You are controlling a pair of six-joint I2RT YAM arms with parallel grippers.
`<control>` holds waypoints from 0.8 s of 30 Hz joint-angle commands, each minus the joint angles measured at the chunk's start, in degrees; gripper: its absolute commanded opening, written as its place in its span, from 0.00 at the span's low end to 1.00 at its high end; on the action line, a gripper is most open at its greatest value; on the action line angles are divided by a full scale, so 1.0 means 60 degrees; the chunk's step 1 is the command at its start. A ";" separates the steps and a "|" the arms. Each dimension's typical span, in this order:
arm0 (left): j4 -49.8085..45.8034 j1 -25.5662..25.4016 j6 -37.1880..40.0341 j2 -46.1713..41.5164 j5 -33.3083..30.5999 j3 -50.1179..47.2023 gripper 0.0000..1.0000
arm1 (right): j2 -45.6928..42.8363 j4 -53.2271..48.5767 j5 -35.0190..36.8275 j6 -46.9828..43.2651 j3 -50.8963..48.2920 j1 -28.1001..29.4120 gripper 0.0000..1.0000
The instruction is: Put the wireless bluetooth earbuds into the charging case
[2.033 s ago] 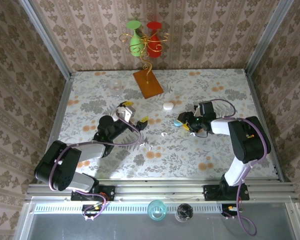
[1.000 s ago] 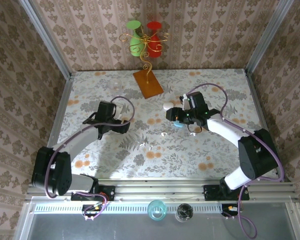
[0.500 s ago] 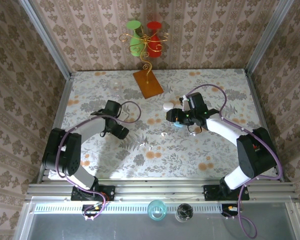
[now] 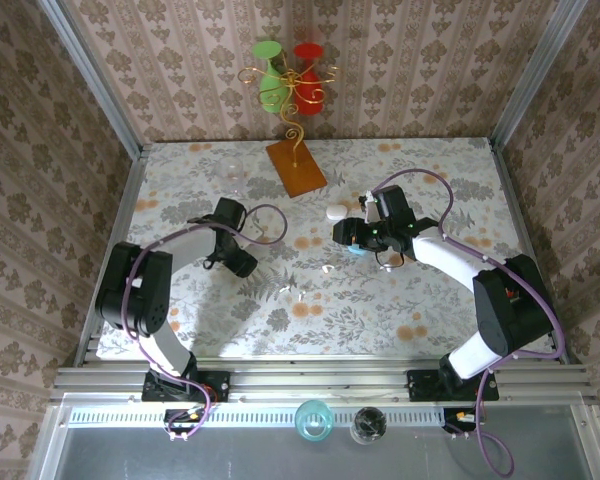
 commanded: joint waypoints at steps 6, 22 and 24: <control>-0.0102 0.0160 0.0343 0.0347 -0.0089 0.0086 0.63 | 0.0033 -0.0204 0.0231 -0.0134 0.0243 -0.0007 0.69; 0.1662 -0.0819 0.1286 -0.1770 0.1458 -0.0834 0.50 | -0.0862 -0.0353 -0.0080 -0.0147 0.0069 -0.0302 0.69; 0.2199 -0.1393 0.1945 -0.2098 0.1812 -0.1087 0.50 | -0.1206 -0.0572 -0.0159 -0.0203 0.0055 -0.0389 0.69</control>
